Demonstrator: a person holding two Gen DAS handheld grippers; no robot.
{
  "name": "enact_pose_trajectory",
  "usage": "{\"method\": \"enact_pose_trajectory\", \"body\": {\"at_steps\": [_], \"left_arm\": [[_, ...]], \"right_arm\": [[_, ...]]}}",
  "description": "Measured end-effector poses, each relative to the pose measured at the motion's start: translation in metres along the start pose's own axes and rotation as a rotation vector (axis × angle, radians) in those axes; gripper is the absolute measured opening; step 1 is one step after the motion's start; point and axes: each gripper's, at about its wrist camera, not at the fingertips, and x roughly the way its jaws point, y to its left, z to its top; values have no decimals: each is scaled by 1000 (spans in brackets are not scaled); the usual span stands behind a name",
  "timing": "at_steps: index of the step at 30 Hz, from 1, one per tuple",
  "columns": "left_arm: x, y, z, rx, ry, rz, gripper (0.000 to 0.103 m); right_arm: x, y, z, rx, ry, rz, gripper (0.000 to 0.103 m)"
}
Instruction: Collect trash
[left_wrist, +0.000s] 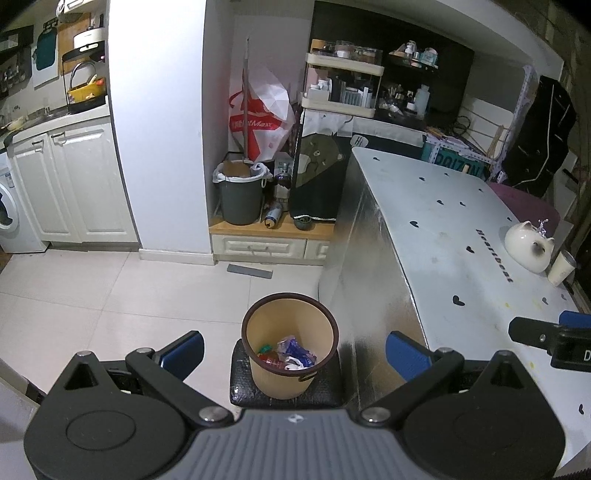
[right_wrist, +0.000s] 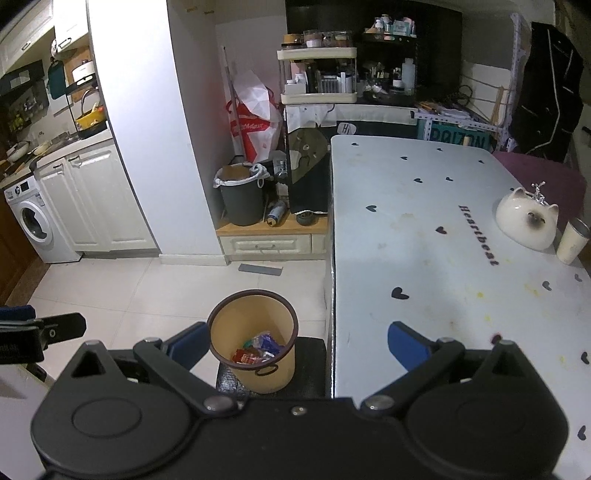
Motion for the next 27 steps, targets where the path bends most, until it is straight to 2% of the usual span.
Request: {"method": "enact_pose_trajectory", "body": {"at_steps": [27], "left_arm": [[-6,7,-4,16,-11,1,103]], "right_arm": [[-10,5,-5,-8,-18,-27,103]]}}
